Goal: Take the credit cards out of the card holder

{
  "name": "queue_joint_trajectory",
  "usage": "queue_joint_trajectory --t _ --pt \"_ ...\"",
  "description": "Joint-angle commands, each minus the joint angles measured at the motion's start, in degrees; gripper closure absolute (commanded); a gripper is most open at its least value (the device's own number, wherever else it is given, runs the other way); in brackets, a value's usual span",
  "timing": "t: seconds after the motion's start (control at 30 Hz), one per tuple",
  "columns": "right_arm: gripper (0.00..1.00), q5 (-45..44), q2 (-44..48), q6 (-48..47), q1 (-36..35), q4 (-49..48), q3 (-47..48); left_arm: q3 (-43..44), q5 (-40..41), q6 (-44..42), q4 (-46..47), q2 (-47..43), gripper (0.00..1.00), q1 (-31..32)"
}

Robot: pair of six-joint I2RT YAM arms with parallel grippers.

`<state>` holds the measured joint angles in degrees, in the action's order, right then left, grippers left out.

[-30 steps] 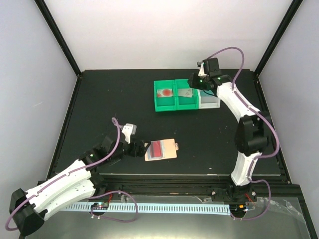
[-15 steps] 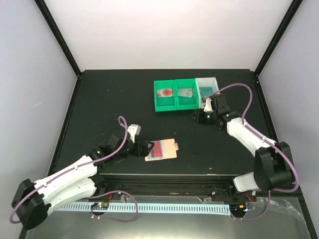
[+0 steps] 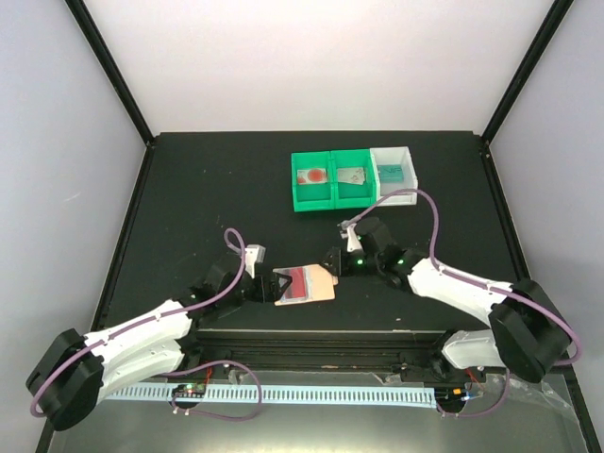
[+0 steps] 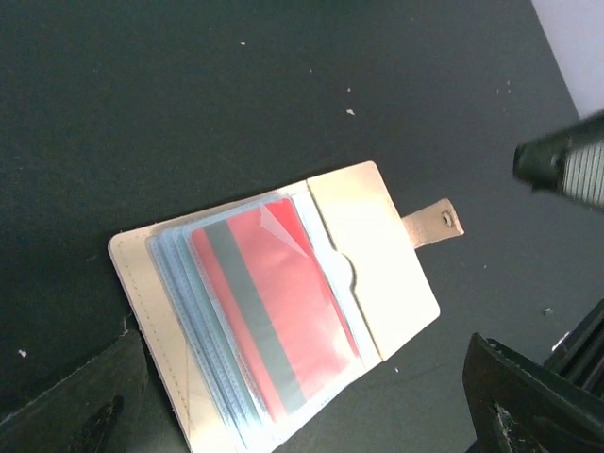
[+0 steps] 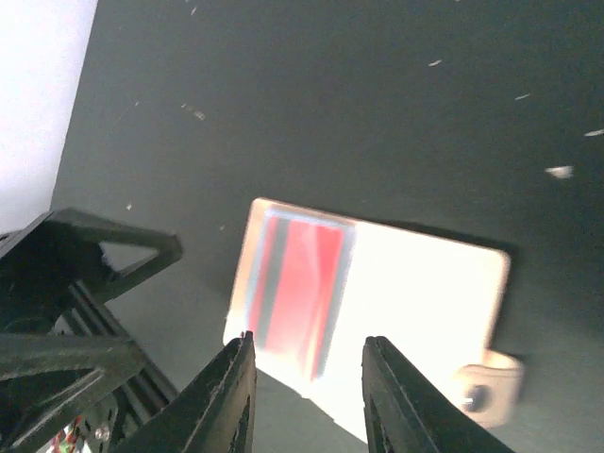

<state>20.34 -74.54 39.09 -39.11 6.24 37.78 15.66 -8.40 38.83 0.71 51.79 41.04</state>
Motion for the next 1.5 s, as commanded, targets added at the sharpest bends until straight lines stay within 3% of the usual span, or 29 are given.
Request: queue_joint_trajectory --t 0.0,0.6,0.77,0.93,1.17,1.3,1.47 --pt "0.67 -5.68 -2.39 5.57 -7.04 -7.38 -0.26 -2.07 -3.28 2.45 9.09 0.06 0.06 -2.24" --pt "0.67 -11.09 -18.04 3.64 -15.57 -3.34 7.27 -5.33 4.40 0.28 1.30 -16.72 0.01 -3.44" --pt "0.71 -10.32 -19.58 3.72 -16.10 -5.01 5.48 -4.98 4.50 0.45 -0.65 -15.67 0.01 -3.46" --pt "0.77 -10.01 -19.85 3.24 -16.35 -6.71 3.28 -5.71 -0.35 1.59 1.87 -12.89 0.03 -3.44" --pt "0.83 -8.22 -21.46 4.01 -16.52 -9.99 0.82 -7.15 -7.92 7.22 11.67 -8.27 0.07 -3.93" --pt "0.92 -8.21 -21.70 4.54 -16.51 -11.41 -0.16 -6.92 -11.16 10.07 15.71 -3.70 0.08 -4.59" --pt "0.97 -6.51 -22.23 5.47 -16.52 -14.15 -1.16 -7.51 -13.93 12.31 21.14 0.02 0.08 -6.11"
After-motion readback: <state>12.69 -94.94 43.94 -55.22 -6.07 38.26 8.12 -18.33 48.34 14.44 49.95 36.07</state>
